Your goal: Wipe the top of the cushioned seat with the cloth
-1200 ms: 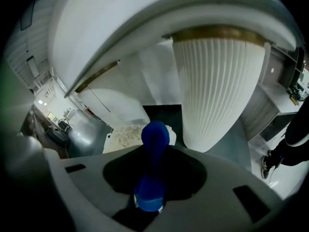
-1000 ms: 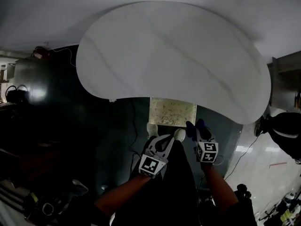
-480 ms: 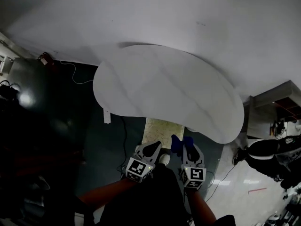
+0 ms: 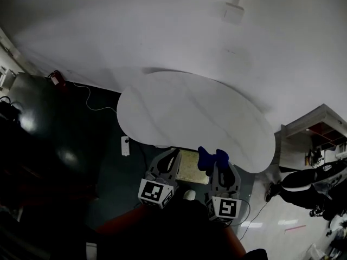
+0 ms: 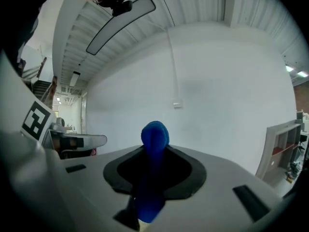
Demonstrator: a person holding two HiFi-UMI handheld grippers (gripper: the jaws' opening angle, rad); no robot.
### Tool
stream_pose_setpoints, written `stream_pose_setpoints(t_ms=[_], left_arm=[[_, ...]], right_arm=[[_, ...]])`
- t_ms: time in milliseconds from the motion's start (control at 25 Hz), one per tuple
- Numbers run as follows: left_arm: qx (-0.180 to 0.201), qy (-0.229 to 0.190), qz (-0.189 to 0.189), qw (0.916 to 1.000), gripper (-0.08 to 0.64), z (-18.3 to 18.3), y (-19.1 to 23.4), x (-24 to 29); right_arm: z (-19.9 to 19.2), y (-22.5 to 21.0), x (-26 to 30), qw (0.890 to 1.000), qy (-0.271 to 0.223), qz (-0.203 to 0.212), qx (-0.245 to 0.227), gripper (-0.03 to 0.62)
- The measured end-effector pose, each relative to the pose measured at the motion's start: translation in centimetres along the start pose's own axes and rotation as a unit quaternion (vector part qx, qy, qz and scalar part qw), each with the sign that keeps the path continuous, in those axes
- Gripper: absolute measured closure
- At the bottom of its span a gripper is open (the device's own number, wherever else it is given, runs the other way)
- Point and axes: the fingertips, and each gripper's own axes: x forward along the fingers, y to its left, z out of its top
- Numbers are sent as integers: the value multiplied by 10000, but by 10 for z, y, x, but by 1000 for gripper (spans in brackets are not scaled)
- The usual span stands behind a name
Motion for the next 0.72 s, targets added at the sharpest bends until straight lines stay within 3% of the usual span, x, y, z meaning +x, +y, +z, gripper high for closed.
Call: stream_pose_setpoints(t_ms=[160,720], left_arm=[[346,-345,10,9988,540,30,-1,-8],[343,-575,-167,9976,538,41,-5,-2]], right_arm=[[36,15,6,9994,-354,27,-38,471],[37,37,8,9990,-365,9,-246,472]])
